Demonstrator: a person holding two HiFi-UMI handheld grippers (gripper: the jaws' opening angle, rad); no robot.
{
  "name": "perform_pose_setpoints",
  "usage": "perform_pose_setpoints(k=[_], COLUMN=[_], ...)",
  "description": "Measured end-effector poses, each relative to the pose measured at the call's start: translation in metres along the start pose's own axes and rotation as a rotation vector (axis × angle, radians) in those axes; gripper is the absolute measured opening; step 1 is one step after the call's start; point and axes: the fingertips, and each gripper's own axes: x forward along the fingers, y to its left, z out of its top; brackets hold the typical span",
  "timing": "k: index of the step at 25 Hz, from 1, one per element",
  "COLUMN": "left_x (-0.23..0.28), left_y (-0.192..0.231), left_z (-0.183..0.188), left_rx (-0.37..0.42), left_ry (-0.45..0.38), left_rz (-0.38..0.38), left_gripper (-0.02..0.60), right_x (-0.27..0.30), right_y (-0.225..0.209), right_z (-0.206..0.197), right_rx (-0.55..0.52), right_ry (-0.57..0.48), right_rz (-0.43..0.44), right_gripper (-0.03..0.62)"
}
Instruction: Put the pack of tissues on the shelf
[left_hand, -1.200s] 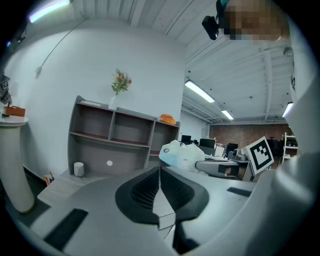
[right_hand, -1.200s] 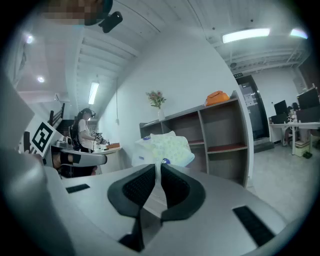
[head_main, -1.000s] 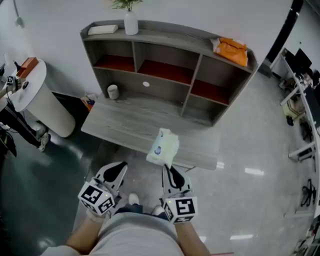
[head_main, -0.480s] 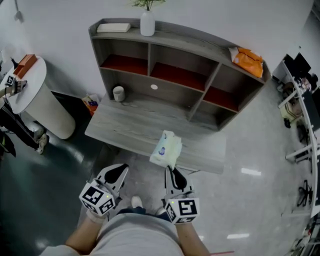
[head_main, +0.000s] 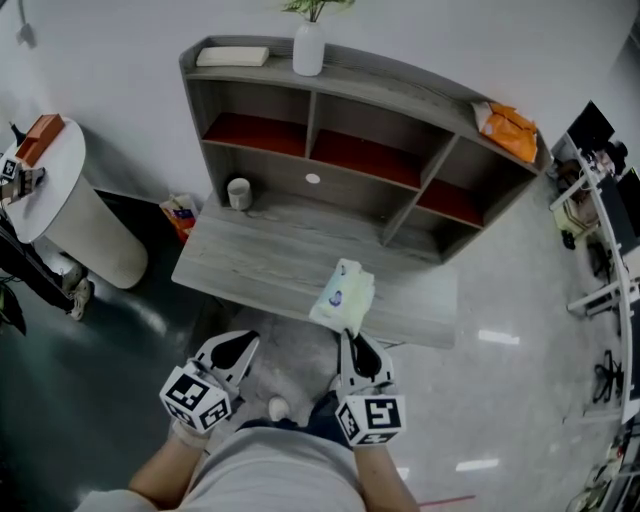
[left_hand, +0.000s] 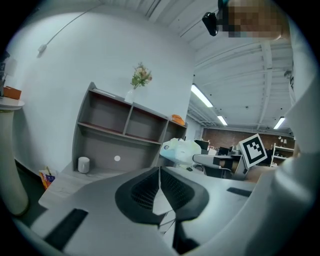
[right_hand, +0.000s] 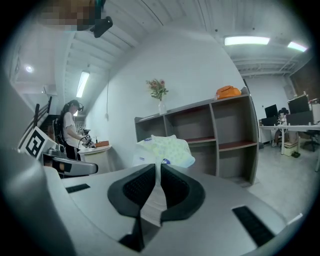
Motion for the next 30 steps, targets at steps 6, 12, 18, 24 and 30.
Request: perform_pose_setpoints(k=[6, 12, 18, 24, 30], left_x=[0.023, 0.062, 0.113, 0.162, 0.197], left_y=[0.011, 0.023, 0.032, 0.033, 0.042], left_z=[0.006, 0.018, 0.037, 0.060, 0.079], left_rx=[0.009, -0.002, 0.001, 0.020, 0.004], left_ry=[0.006, 0.007, 0.002, -0.011, -0.036], left_rz=[-0.003, 0.030, 0.074, 0.143, 0.243], left_gripper=[0.025, 0.025, 0.025, 0.025, 0.025], right_x=[0.023, 0.064, 0.104, 0.139, 0.175], right_y=[-0.013, -0.035, -0.068, -0.105, -0.140], right_z=[0.000, 0.008, 0.031, 0.059, 0.086], right_rx=[0.013, 0.018, 0.009, 0.000, 0.003], right_ry=[0.009, 0.020, 0.011, -0.017, -0.048], right_rz=[0.011, 0.064, 0.134, 0.208, 0.285], right_gripper=[0.044, 0.044, 0.044, 0.044, 0.044])
